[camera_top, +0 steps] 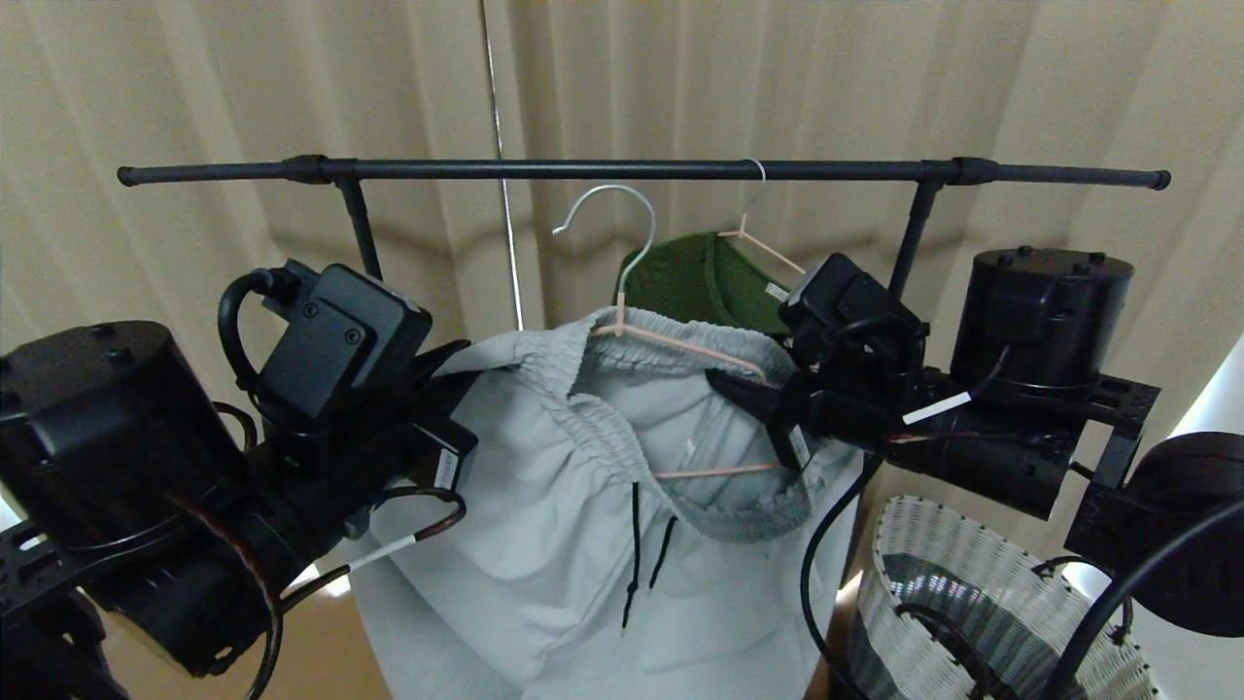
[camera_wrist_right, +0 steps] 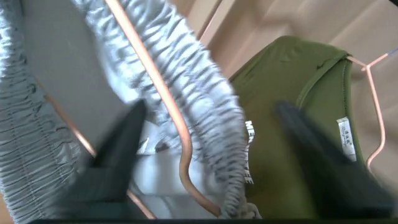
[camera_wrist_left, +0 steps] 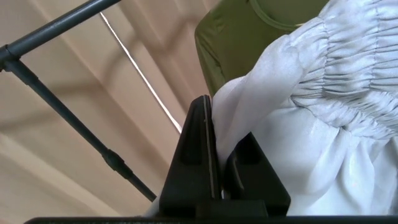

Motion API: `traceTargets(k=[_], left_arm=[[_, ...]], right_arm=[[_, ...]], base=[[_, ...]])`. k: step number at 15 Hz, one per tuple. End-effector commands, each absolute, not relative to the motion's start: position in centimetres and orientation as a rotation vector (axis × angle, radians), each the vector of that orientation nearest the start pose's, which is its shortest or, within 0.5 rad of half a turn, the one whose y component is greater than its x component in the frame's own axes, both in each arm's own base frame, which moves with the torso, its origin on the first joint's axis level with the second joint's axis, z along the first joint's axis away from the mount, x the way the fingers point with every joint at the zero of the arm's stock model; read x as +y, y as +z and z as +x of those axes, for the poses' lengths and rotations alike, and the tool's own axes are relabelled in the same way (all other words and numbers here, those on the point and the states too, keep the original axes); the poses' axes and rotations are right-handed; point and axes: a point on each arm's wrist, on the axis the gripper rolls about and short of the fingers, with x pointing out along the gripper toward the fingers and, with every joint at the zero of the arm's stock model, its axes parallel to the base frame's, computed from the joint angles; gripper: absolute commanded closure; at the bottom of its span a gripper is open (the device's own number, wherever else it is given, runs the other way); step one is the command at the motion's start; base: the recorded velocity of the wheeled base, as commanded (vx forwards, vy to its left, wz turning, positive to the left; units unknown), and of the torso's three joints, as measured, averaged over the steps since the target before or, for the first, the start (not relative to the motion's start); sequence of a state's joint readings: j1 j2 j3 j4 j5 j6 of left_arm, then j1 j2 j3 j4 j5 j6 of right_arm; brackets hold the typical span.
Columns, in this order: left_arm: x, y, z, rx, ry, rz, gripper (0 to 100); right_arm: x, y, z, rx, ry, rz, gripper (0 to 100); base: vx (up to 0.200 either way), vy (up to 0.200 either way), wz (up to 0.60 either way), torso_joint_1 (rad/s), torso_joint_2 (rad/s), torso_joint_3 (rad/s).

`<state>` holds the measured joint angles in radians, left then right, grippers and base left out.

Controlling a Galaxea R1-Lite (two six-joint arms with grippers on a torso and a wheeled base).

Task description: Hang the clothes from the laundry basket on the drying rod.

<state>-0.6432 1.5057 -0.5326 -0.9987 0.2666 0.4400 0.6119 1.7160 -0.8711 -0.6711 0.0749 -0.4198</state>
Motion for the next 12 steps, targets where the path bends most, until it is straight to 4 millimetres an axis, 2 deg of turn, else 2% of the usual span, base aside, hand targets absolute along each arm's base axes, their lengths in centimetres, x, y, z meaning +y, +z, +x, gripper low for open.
traceTargets(k=[1, 7, 12], left_arm=[[-14.1, 20.0, 19.8, -0.106, -0.364, 0.423, 100], [-14.1, 19.9, 19.8, -0.1, -0.363, 0.428, 100], [-14.0, 19.7, 19.6, -0.094, -0.369, 0.413, 100]], right_arm=[[18.3, 20.0, 25.7, 0.019, 0.713, -0.448, 100], [18.3, 19.9, 25.6, 0.021, 0.715, -0.447, 100], [18.3, 20.2, 24.4, 0.01, 0.734, -0.447, 100]], base=[[0.0, 0.0, 0.0, 0.0, 0.0, 0.0], [0.0, 0.0, 0.0, 0.0, 0.0, 0.0], [0.0, 0.0, 0.0, 0.0, 0.0, 0.0]])
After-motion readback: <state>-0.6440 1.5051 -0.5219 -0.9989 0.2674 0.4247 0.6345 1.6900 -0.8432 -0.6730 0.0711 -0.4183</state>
